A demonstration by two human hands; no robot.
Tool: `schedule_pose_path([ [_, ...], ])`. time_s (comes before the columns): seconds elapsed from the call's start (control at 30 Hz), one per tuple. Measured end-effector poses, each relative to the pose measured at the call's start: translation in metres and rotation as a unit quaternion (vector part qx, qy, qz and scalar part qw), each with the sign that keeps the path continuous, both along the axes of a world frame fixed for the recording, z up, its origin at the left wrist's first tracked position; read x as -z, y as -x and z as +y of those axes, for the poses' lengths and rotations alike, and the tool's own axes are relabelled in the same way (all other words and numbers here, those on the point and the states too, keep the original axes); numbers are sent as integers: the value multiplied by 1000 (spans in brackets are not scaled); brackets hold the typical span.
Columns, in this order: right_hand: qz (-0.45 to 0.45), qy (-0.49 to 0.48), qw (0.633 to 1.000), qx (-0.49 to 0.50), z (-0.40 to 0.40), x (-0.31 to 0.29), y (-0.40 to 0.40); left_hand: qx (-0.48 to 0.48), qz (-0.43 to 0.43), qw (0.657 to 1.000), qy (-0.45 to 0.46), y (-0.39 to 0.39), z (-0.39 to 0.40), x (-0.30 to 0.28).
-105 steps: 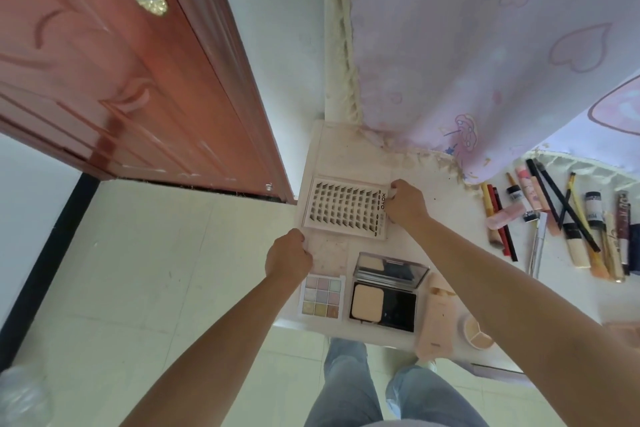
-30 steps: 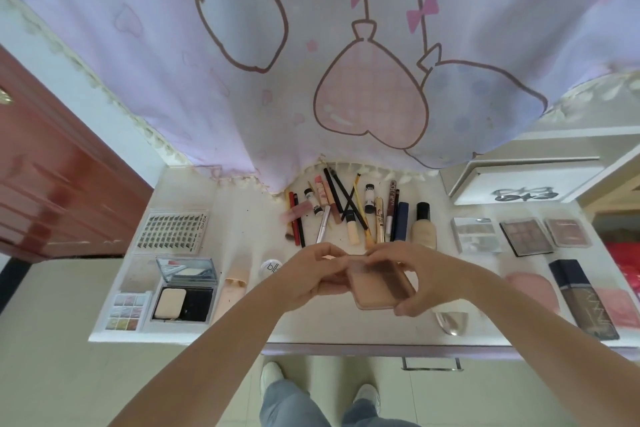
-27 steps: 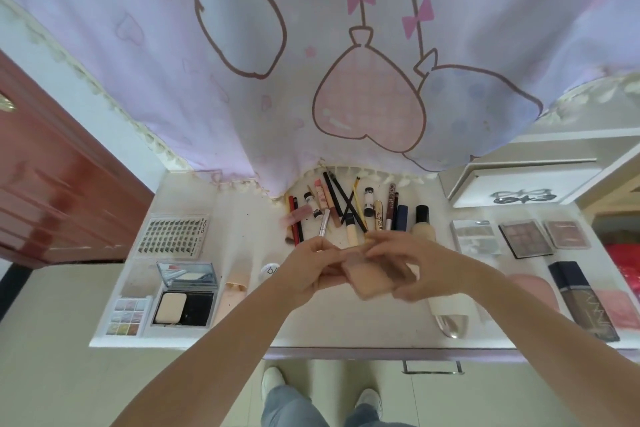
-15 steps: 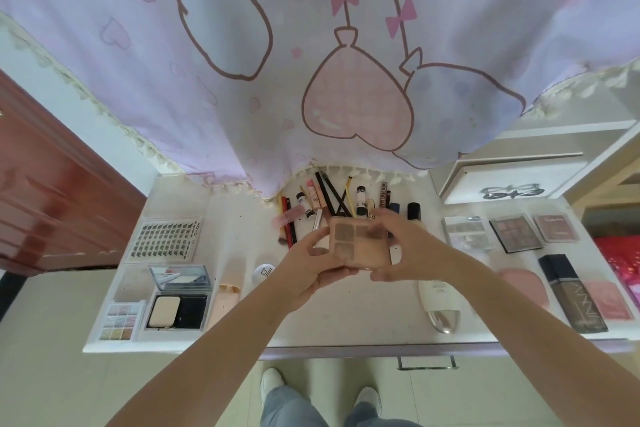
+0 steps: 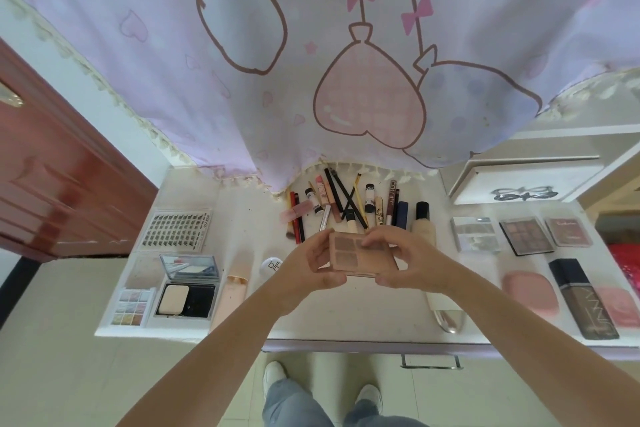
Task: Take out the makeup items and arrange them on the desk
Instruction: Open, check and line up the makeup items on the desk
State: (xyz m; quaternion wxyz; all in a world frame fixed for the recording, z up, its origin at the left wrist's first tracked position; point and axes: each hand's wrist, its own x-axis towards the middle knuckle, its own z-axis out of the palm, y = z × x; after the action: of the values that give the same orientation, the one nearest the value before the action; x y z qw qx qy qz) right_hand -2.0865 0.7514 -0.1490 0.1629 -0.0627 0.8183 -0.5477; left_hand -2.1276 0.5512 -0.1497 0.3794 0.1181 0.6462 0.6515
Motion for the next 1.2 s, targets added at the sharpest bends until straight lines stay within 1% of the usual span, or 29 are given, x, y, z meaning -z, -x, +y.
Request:
schedule_pose_path([
  [0.23, -39, 18, 999, -10, -7, 8, -3, -48, -7, 998, -25, -6, -1, 14],
  [0.37, -21, -10, 1000, 19, -14, 15, -3, -57, -2, 998, -15, -7, 0, 20],
  [0.43, -26, 0, 999, 36, -14, 18, -2, -50, -9, 999, -13, -8, -1, 24],
  [0.5, -49, 16, 998, 40, -12, 21, -2, -45, -26, 998, -21, -7, -3, 30],
  [0.6, -84, 16, 996, 32, -12, 26, 0, -22, -79, 996, -41, -7, -9, 40],
  [0.7, -161, 75, 977, 117, -16, 32, 3, -10, -127, 991, -28, -13, -18, 54],
  [0.73, -193, 90, 966, 146, -18, 35, 5, -19, -137, 990, -16, -15, -21, 60],
  [0.8, -231, 77, 954, 173, -25, 43, 10, -46, -134, 990, 22, -20, -27, 68],
  [0.87, -234, 46, 952, 192, -35, 53, 16, -60, -107, 988, 92, -26, -33, 76],
  [0.93, -222, 16, 951, 217, -46, 59, 23, -50, -65, 981, 178, -30, -37, 83],
  [1.0, -214, -12, 954, 209, -58, 65, 31, -32, 2, 963, 269, -34, -41, 87],
  [1.07, -208, -50, 960, 182, -70, 69, 38, -25, 62, 937, 342, -37, -42, 90],
  [1.13, -182, -101, 963, 171, -79, 72, 44, -40, 97, 919, 381, -40, -42, 91],
  [1.2, -168, -112, 962, 183, -82, 75, 50, -54, 123, 902, 410, -41, -41, 91],
])
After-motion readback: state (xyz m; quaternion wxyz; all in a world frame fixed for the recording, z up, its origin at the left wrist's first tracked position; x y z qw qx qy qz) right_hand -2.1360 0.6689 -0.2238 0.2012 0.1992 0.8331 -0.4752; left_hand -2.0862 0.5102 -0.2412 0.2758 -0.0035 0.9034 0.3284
